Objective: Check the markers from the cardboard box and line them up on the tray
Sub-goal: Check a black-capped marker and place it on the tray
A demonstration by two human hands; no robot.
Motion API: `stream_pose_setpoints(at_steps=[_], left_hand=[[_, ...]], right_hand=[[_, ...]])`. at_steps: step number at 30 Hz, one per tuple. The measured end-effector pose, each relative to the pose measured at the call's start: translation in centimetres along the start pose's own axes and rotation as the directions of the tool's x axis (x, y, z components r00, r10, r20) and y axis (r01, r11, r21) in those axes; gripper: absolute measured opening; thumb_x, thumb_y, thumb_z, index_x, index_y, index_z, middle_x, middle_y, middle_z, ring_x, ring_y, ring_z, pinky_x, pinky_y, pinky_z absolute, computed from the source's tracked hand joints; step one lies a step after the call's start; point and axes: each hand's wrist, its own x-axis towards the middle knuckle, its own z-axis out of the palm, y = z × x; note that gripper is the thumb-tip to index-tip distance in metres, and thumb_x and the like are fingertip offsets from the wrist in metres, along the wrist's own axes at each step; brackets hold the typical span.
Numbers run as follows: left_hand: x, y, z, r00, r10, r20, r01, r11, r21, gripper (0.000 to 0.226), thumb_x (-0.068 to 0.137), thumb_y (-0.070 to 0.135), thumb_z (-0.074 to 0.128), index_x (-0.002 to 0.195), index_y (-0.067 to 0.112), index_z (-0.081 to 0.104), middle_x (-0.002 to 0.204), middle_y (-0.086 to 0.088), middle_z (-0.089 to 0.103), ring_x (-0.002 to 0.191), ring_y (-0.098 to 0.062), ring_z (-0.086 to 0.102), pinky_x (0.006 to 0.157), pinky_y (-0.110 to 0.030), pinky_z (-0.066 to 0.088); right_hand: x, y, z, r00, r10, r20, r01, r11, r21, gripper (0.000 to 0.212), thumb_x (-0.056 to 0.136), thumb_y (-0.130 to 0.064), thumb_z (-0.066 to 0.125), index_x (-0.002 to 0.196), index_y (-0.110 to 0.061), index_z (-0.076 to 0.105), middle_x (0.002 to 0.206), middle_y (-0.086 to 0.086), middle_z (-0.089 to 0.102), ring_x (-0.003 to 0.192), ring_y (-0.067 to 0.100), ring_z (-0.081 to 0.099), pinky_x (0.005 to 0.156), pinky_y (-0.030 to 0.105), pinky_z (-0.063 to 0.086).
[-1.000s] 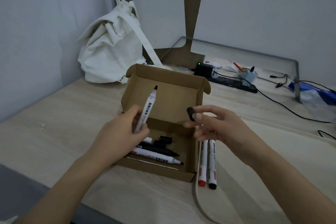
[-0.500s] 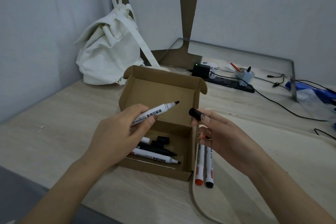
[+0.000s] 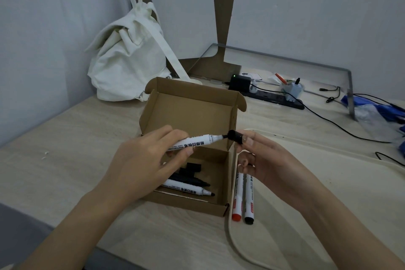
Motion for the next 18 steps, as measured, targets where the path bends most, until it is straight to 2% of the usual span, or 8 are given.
stream_pose_setpoints(at_steps=[5, 9, 14, 18], left_hand=[[0.1, 0.0, 0.2, 1.0, 0.013, 0.01, -0.013, 1.0, 0.023, 0.032, 0.089, 0.044, 0.038, 0.095, 0.022, 0.06, 0.071, 0.011, 0.055, 0.055, -0.002, 0.031, 0.046, -0.003, 0.018], [0.2, 0.1, 0.1, 0.999, 0.043, 0.027, -0.045, 0.997, 0.069, 0.031, 0.088, 0.042, 0.038, 0.095, 0.021, 0.06, 0.07, 0.01, 0.055, 0.052, -0.001, 0.026, 0.048, -0.002, 0.015], [0.2, 0.1, -0.2, 0.996, 0.073, 0.05, -0.077, 0.994, 0.077, 0.029, 0.089, 0.042, 0.037, 0.094, 0.022, 0.058, 0.068, 0.009, 0.056, 0.052, 0.001, 0.027, 0.049, -0.002, 0.012], [0.2, 0.2, 0.0, 0.994, 0.082, 0.07, -0.084, 0.996, 0.034, 0.032, 0.088, 0.043, 0.037, 0.095, 0.022, 0.06, 0.068, 0.009, 0.059, 0.052, 0.001, 0.033, 0.044, -0.007, 0.019]], right_hand=[[-0.4, -0.3, 0.3, 0.999, -0.012, -0.045, 0.007, 0.995, -0.095, 0.034, 0.082, -0.024, 0.056, 0.112, -0.011, 0.062, 0.073, -0.004, 0.062, 0.062, 0.007, 0.056, 0.061, 0.019, 0.051], [-0.7, -0.6, 0.6, 0.993, -0.087, -0.078, 0.066, 0.969, -0.238, 0.026, 0.083, -0.022, 0.055, 0.106, -0.013, 0.065, 0.073, -0.005, 0.064, 0.064, 0.008, 0.058, 0.063, 0.019, 0.052], [-0.9, -1.1, 1.1, 0.966, -0.248, -0.077, 0.179, 0.851, -0.493, 0.016, 0.087, -0.01, 0.056, 0.099, -0.016, 0.064, 0.074, -0.004, 0.064, 0.065, 0.007, 0.061, 0.065, 0.018, 0.052], [-0.9, -0.8, 1.5, 0.959, -0.283, -0.03, 0.202, 0.752, -0.628, 0.016, 0.086, -0.012, 0.059, 0.098, -0.022, 0.063, 0.085, 0.001, 0.066, 0.077, 0.009, 0.065, 0.078, 0.026, 0.055]])
